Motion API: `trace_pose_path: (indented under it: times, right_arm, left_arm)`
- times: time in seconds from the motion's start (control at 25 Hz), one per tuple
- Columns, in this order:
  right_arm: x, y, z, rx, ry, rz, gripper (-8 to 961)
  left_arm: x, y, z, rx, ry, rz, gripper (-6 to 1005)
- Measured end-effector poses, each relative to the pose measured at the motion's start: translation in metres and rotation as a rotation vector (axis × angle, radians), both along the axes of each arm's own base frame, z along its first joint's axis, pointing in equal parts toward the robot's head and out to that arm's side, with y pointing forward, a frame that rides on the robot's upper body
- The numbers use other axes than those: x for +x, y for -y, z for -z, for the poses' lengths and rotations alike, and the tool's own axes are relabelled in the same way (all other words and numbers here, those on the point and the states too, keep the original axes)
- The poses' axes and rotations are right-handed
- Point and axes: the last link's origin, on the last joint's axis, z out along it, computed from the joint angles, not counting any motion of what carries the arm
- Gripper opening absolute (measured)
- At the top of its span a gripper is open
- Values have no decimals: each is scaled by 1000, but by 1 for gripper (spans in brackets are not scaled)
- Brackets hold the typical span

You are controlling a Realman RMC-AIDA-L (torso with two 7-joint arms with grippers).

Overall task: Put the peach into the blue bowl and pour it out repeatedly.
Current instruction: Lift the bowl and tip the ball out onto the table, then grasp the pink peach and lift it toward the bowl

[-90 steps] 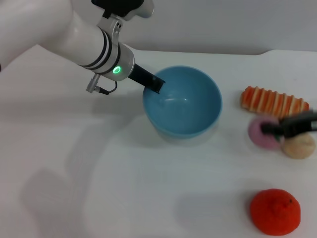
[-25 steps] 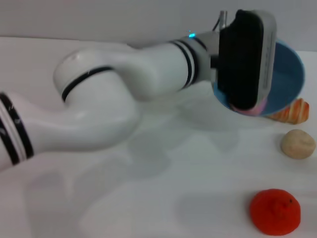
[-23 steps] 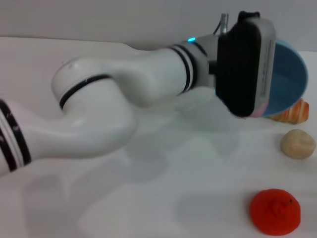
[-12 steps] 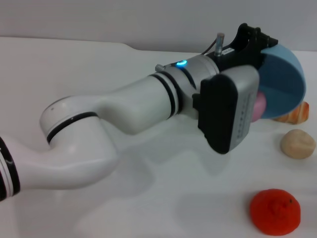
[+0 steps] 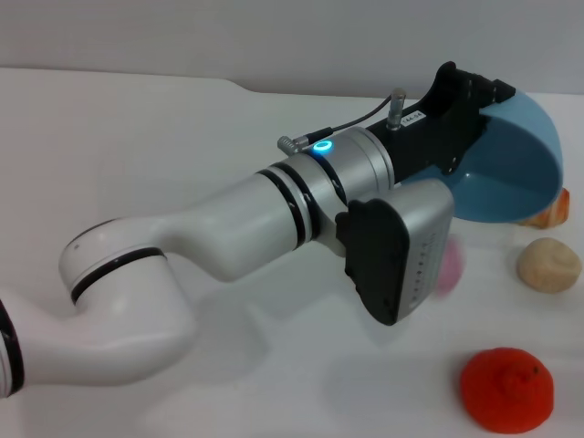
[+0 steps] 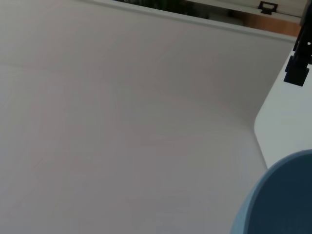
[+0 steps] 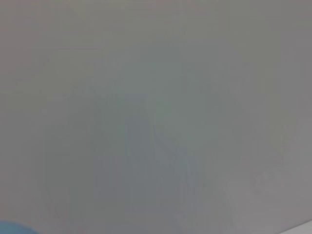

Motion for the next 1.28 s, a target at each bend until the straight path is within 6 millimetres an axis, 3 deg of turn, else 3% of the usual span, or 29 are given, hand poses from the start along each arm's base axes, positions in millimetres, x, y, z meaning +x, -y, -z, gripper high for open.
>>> trace_pose_path:
  times: [0.16,0.28,0.4,0.56,0.8,0.88,1.0,1.28]
  right_arm:
    - [-1,-2,0,-2,-1,-4,567]
    - [-2,-4,1,-10,-18,-8,563]
    - [-4,-7,-1,-51,-70,-21,559]
    - [-13,-17,-5,-239,-130,-90,553]
    - [-34,-44,-3,-636,-132,-101,544]
    - [-50,-59,12,-818,-85,-105,541]
    - [-65,-70,28,-930,-41,-119,537]
    - [-103,-84,72,-1155,32,-180,527]
  left_arm:
    - [-5,1,-1,0,29,-11,-2]
    - [-4,-6,-6,-18,123,-116,-1]
    - [1,-22,-18,-58,317,-330,-1]
    - [-4,-52,-33,-137,497,-629,-1]
    - [-35,-98,-50,-347,686,-1112,-2]
    - [-48,-107,-52,-379,723,-1229,-2]
    - [-62,-113,-54,-406,755,-1345,-2]
    - [-71,-109,-52,-415,767,-1382,-1]
